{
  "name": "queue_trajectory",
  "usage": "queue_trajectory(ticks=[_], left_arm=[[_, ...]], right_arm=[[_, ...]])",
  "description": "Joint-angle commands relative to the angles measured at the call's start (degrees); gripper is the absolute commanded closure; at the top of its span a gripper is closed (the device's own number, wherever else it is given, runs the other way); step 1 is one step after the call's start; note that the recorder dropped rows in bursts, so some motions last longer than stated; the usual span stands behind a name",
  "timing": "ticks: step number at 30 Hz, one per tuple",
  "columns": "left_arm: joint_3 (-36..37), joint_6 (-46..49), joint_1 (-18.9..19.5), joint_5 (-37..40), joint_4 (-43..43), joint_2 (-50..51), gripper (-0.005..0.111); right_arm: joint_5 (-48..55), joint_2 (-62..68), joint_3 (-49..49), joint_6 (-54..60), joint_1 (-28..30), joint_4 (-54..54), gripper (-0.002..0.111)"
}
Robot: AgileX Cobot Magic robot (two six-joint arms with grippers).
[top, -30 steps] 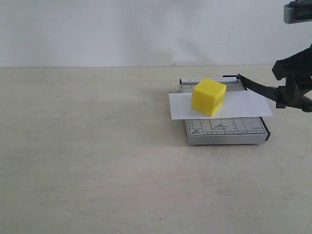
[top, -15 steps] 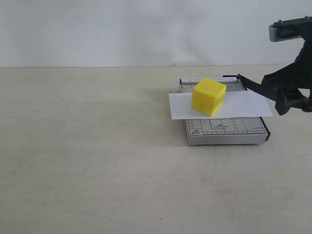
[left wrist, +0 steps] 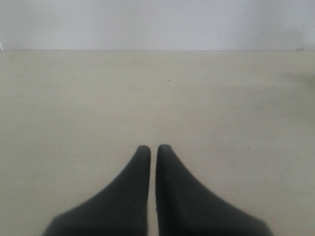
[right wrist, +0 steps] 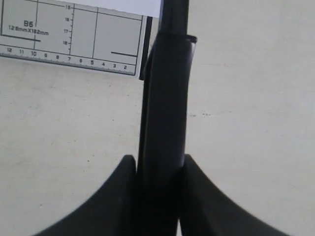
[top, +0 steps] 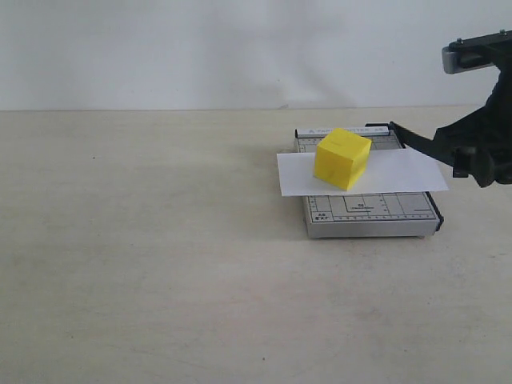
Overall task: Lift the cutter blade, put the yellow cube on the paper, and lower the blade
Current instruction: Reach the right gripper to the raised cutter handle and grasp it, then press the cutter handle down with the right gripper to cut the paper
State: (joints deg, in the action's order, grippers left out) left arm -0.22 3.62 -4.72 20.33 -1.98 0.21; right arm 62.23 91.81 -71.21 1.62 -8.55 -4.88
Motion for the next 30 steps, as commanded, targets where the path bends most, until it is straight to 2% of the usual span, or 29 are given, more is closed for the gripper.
queue_trajectory(ticks=[1, 6, 16, 30], left_arm=[[0.22, 0.27, 0.11, -0.16, 0.09, -0.21, 0.102], [0.22, 0.27, 0.11, -0.16, 0.09, -0.21, 0.102], [0.22, 0.27, 0.11, -0.16, 0.09, -0.21, 0.102], [0.22, 0.27, 0.11, -0.16, 0.09, -0.21, 0.102]], right_arm=[[-3.06, -0.01, 3.26, 1.98, -0.02, 0.61, 0.108], [-8.65, -0.01, 9.79, 1.85, -0.02, 1.37, 0.108], [-27.40, -0.01, 25.94, 1.35, -0.02, 4.14, 0.108], [-34.56, 0.87, 30.68, 1.25, -0.02, 4.43, 0.108]])
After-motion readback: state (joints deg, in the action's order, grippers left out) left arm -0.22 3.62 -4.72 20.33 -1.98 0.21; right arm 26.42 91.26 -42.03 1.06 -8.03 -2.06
